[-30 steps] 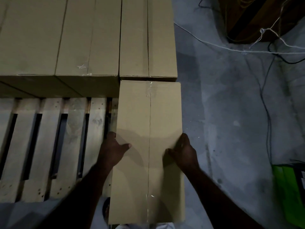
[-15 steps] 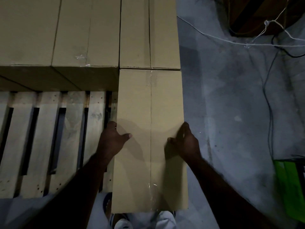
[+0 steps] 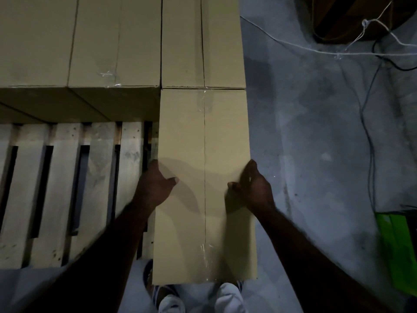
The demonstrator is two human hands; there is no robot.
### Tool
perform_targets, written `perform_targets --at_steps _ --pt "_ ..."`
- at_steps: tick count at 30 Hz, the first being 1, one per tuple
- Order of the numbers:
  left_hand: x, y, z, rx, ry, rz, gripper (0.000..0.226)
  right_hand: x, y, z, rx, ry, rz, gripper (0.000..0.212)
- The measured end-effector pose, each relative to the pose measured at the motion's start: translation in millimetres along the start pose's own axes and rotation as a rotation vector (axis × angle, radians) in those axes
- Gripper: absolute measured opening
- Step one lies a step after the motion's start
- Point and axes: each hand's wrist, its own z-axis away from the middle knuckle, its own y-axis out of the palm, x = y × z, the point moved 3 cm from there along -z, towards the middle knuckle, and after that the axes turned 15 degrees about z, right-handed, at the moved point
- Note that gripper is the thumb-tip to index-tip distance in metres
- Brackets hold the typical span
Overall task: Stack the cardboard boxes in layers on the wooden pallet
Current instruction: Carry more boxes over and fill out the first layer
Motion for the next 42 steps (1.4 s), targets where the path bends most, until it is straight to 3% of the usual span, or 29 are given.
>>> perform_targets --at_steps 6,13,20,27,34,42 --pt "-3 7 1 0.051 0.086 -0.142 0.092 5 3 -1 -0.005 -0.037 0.013 0.101" --pt "-6 8 0 0.124 0.071 -0.346 0.088 15 -6 1 0.051 -0.028 0.148 0.101" --pt "-42 -7 38 0.137 0.157 -0.414 0.084 45 -36 33 -0.034 -0.099 0.337 0.080" --pt "-99 -61 184 0.187 0.267 -0.474 0.079 100 -92 169 -0.110 -0.249 0.478 0.074" --pt "-129 -133 348 0.095 0.291 -0.422 0.077 150 -136 331 -0.155 -0.503 0.482 0.072" --pt "-125 -179 442 -0.211 0.199 -0.270 0.073 190 -175 388 -0.136 -0.843 0.524 0.070"
